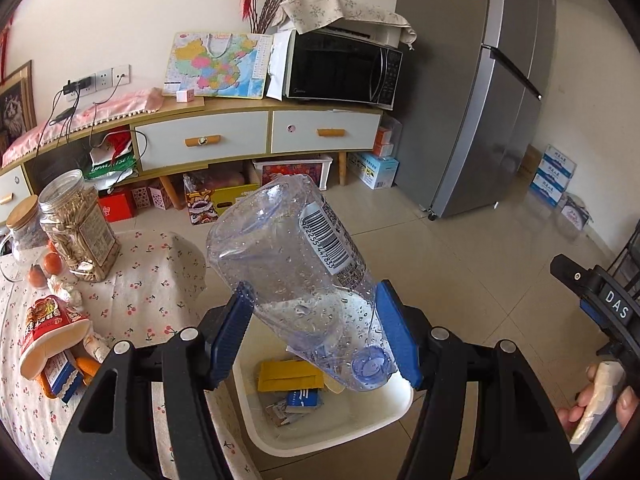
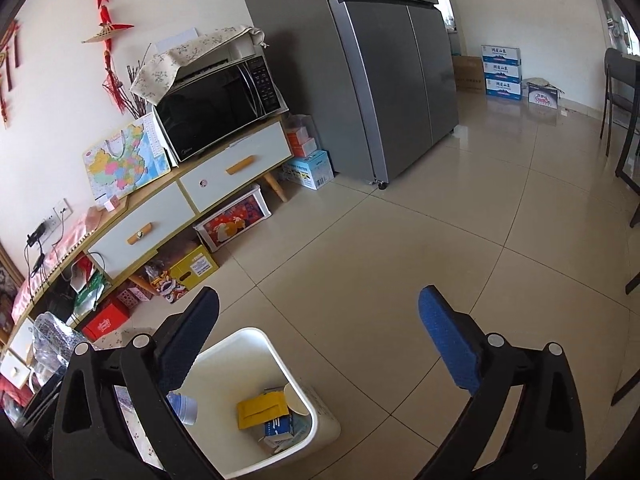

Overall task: Collect trash
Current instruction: 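Lower the plastic bottle into the white bin and open the left gripper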

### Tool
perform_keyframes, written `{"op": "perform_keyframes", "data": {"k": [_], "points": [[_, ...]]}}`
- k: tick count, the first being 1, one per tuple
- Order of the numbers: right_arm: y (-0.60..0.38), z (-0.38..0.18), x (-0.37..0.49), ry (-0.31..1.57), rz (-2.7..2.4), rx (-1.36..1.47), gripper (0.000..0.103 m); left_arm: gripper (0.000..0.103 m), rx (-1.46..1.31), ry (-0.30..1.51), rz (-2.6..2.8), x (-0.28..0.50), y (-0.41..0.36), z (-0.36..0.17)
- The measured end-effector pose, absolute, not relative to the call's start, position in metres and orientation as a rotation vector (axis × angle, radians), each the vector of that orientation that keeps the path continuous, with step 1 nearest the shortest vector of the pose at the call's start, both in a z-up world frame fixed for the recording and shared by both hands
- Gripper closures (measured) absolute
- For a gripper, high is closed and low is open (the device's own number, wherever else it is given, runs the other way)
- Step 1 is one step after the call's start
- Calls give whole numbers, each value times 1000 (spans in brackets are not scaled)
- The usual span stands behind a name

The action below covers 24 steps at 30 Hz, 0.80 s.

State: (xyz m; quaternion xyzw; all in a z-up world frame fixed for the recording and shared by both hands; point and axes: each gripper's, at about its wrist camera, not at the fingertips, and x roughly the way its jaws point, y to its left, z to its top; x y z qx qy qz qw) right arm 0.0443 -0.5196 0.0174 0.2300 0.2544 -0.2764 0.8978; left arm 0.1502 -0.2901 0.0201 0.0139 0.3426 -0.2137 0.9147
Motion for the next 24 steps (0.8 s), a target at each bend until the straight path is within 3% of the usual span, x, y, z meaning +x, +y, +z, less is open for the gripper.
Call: {"op": "perform_keyframes", "data": {"k": [7,9,15,24], "points": [[-525,17,39,529,-581,464,7,39,74,779,-449,164,-318,-5],[-527,17,37,530,-585,464,7,26,86,794,-440,165,-322,-9],[-525,18,37,532,-594,445,7,14,107,788,-428,159,-321,-12],[-498,16,51,587,-571,331,7,12,117,786,-326,152,-290,-13]]}}
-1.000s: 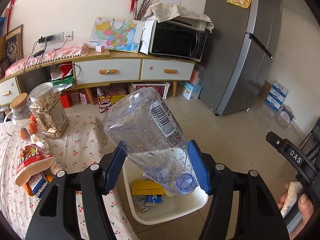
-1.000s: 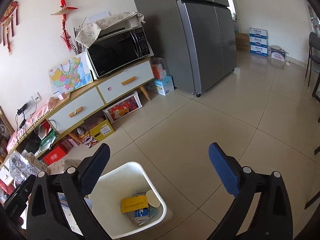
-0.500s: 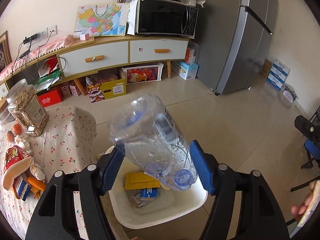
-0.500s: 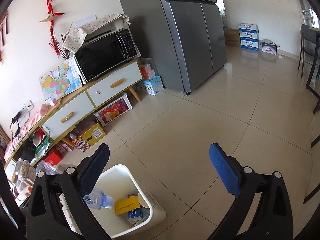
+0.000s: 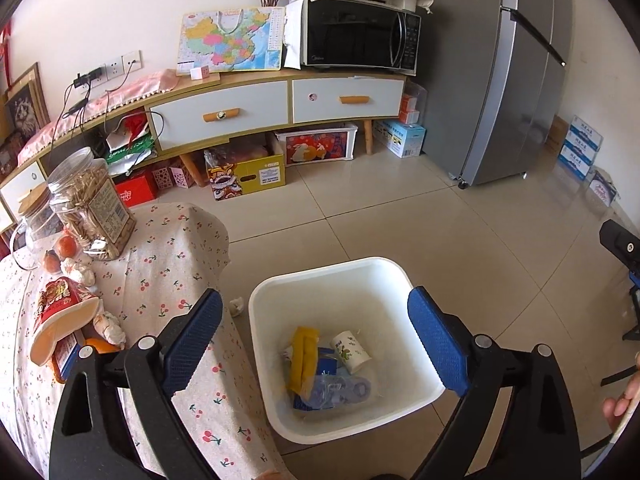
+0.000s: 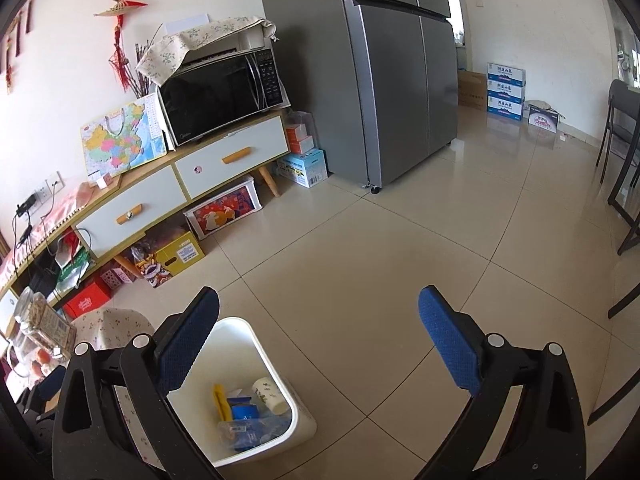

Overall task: Collect trash
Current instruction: 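Lower the plastic bottle into the white bin and open the left gripper, then move the right gripper back to the red snack bag on the table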

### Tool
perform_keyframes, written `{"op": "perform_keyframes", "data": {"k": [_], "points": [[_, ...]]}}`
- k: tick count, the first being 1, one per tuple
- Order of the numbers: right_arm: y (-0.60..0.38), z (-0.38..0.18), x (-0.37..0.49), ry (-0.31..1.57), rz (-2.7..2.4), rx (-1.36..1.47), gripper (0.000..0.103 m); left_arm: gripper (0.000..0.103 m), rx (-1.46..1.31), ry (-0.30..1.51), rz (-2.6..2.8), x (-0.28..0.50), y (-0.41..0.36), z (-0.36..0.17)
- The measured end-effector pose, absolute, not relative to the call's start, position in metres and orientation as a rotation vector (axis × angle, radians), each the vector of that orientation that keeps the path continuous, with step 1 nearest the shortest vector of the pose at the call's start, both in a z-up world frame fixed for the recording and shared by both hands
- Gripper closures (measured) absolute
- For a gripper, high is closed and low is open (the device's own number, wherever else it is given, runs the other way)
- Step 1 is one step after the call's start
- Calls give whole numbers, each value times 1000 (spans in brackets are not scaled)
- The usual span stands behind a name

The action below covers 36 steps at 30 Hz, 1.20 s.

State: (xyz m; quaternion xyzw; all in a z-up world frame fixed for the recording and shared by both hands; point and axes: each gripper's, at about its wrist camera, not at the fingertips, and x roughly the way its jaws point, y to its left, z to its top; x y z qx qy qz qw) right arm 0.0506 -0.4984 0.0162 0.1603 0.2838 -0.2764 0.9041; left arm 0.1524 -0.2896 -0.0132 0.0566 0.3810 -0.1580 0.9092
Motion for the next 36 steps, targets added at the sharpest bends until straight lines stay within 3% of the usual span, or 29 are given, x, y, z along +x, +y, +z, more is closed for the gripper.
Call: {"op": "perform_keyframes", "data": {"k": [21,36], "points": [[-350,4,91,672,-331,36,7,12,22,805,-86,145,-146,-8],[-246,-11,113,679,-193,-53,7,12,-33,845,31,134,-51,-32]]}}
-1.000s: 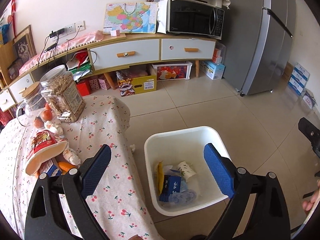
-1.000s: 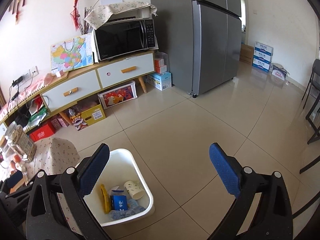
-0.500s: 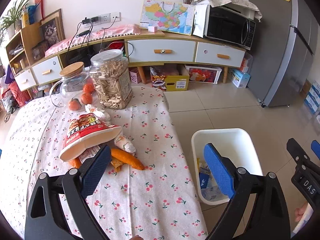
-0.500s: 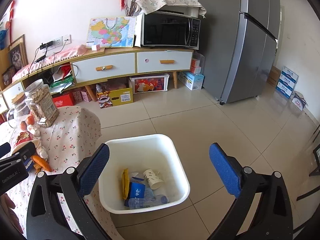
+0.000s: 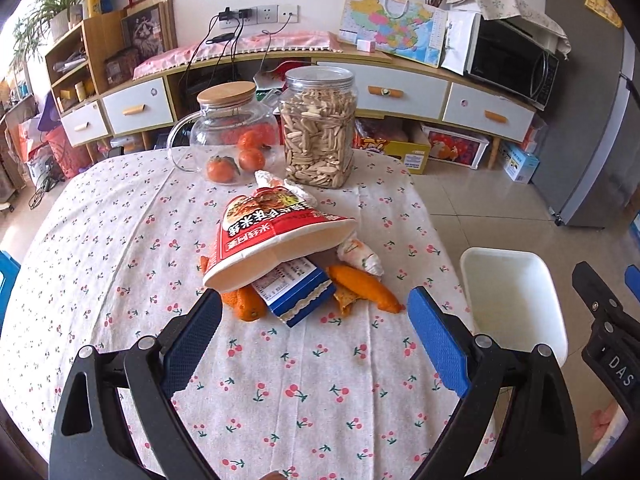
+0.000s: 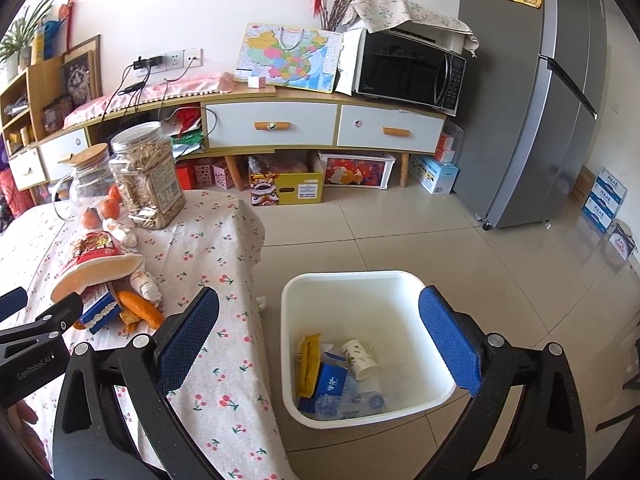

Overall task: Collect trash
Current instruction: 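Move the right gripper back to the red snack bag on the table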

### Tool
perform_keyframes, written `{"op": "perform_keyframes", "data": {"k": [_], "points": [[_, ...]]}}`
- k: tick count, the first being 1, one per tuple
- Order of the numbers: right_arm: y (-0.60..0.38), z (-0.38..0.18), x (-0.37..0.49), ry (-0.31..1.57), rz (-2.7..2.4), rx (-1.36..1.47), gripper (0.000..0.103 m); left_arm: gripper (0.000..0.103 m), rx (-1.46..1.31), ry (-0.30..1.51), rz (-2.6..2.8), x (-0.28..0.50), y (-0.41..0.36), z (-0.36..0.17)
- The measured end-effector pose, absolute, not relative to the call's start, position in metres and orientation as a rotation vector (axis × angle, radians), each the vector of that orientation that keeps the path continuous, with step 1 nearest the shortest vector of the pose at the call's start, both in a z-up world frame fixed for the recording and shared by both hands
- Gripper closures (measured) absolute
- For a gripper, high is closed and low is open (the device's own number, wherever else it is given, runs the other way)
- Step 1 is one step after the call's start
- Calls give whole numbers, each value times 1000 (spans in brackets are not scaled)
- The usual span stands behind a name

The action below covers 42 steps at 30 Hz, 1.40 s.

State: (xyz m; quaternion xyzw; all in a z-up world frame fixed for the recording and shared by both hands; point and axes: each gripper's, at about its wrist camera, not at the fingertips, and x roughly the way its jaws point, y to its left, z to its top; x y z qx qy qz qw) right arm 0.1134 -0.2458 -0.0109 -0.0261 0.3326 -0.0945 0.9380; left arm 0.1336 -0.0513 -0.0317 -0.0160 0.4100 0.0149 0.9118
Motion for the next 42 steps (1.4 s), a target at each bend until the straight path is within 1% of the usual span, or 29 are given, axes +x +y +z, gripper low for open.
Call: {"op": "perform_keyframes", "data": {"k": [11,22,29,31,35,39,42], "points": [[-187,-27,129,710,-127,-108,7,12,-120,863,93,134,15,-43],[-156,-28,145,724,-50,-79,7,12,-132,900,166,131,53,-53],[-133,-33,167,783,132,15,7,12,-143,928,192,124,77,-60],[-126,-41,172,843,197,68,7,12,-145,927,191,121,83,-59],[-120,-61,186,962,304,262,7,12,-167,927,198,116,100,-57],[-109,-64,197,962,385,411,7,12,-219,948,197,112,116,-60],[-98,-70,207,981,393,458,7,12,-223,943,202,109,123,-58]]}}
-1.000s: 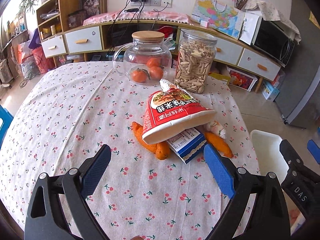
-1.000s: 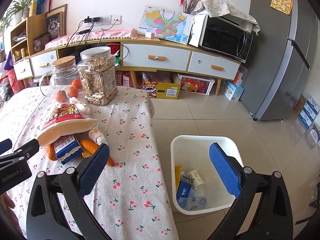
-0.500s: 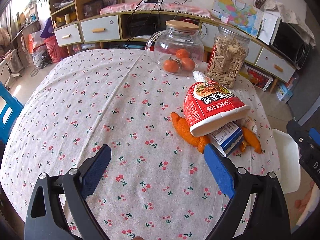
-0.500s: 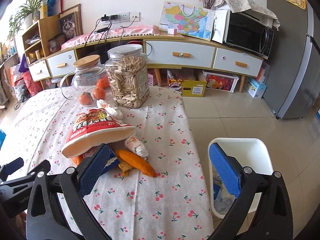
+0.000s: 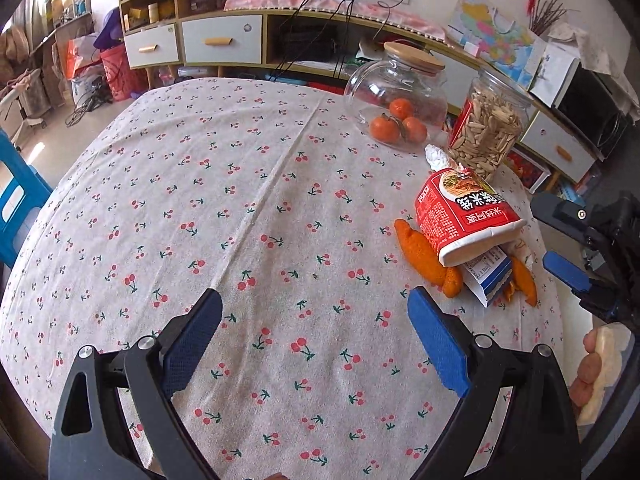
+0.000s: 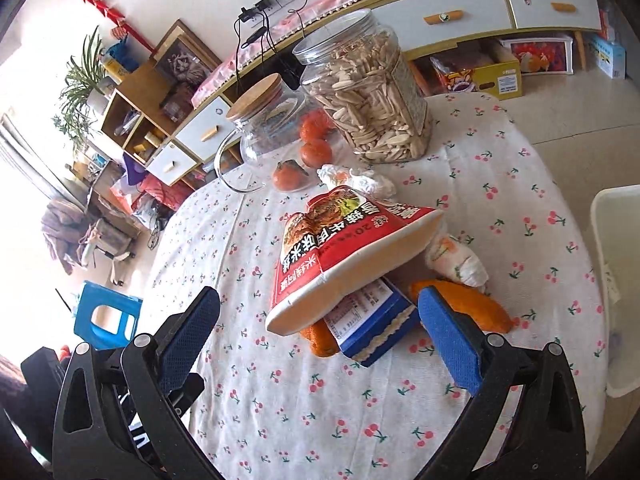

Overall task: Collect trash
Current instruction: 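Move the right gripper back to the red snack bag on the table, then grasp the red snack bag with the right gripper and lift it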

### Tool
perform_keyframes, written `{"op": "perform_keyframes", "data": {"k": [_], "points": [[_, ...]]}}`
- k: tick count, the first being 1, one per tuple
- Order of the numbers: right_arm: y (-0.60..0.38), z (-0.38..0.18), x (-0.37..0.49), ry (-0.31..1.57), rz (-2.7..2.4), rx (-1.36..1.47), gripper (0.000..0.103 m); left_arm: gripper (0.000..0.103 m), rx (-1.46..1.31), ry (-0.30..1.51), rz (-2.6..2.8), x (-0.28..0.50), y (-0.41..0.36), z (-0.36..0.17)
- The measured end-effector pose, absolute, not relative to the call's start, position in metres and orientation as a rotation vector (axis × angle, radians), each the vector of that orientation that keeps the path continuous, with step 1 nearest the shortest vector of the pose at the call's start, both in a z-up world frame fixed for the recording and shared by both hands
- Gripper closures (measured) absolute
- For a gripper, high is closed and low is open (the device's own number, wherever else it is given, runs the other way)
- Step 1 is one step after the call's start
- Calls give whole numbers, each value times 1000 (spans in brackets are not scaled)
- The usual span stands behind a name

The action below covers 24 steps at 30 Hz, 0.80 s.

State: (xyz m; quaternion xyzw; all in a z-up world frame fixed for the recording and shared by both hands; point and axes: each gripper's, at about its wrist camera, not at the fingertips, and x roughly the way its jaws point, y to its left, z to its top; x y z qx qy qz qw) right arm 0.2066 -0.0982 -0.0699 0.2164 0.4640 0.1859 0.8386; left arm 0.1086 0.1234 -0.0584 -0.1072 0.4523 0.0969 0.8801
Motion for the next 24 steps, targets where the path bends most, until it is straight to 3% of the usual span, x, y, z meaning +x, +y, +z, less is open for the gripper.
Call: {"op": "perform_keyframes", "data": {"k": [11,12,13,14,16,21,24], "points": [[-94,-110,247,1068,346,636,7,12,-276,969,200,108,140,-63],[-92,-111,248,1066,346,622,17,12,-271,972,198,108,139,-64],[-89,-113,250,1071,346,604,42,12,-266,975,195,109,137,-65],[-88,-115,252,1074,379,626,46,12,-263,978,193,110,136,-66],[-90,-113,251,1061,407,647,66,12,-268,981,190,111,136,-66],[-88,-93,240,1012,415,589,79,12,-278,961,193,111,135,-62],[-88,-80,233,978,423,558,79,12,-273,949,192,112,133,-59]]}}
